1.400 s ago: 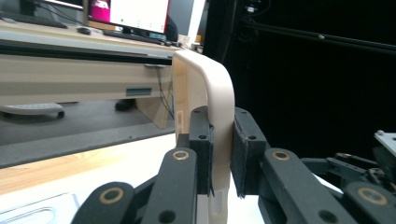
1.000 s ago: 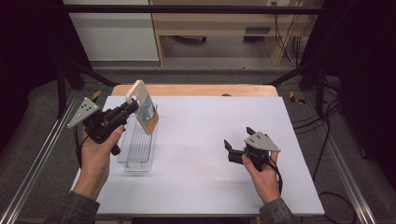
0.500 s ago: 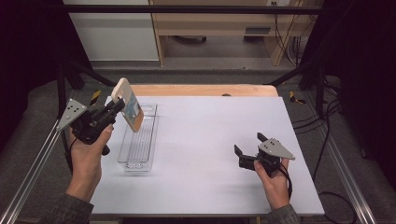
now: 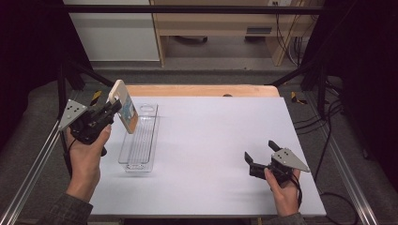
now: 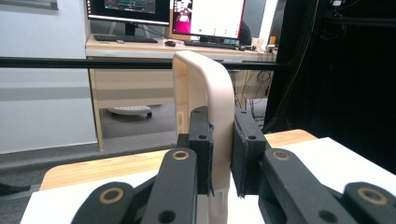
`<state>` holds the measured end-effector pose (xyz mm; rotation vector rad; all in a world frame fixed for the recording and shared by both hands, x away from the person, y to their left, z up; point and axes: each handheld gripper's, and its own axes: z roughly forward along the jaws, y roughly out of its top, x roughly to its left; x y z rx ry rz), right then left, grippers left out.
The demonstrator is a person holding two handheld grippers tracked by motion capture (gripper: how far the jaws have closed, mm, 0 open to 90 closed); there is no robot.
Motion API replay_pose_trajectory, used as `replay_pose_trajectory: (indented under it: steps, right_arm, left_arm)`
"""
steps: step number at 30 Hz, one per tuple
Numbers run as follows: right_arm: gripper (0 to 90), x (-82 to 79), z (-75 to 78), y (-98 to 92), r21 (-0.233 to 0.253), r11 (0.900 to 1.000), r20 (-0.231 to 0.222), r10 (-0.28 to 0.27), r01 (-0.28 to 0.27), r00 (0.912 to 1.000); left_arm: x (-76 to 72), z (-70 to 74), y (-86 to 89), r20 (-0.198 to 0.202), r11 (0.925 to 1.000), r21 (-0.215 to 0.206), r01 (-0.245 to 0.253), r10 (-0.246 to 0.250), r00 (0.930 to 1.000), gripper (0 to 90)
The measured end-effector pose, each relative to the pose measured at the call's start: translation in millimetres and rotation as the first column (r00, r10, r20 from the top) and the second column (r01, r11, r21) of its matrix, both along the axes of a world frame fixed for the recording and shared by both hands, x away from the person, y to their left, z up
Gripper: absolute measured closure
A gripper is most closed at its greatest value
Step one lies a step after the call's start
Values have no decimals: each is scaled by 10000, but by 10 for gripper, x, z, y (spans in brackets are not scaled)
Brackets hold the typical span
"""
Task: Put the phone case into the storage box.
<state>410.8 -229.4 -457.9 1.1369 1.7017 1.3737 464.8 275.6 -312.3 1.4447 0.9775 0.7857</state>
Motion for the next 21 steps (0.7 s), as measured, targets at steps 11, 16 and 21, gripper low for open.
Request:
replay_pose_trajectory:
  steps: [11, 16, 21]
  right_arm:
    - [38, -28, -101, 1, 100, 10000, 120, -1, 0, 9999]
    - [38, -39, -99, -7, 103, 9999, 231, -35, 33, 9997]
    - [39, -54, -111, -21, 212, 9998, 229, -37, 32, 9997]
  left_arm:
    - [236, -153, -96, -479, 9997, 166, -175, 183, 9987, 797]
    - [359, -238, -98, -665, 9993, 224, -283, 297, 9973, 797]
    - [443, -264, -88, -793, 9981, 436, -425, 458, 9958, 797]
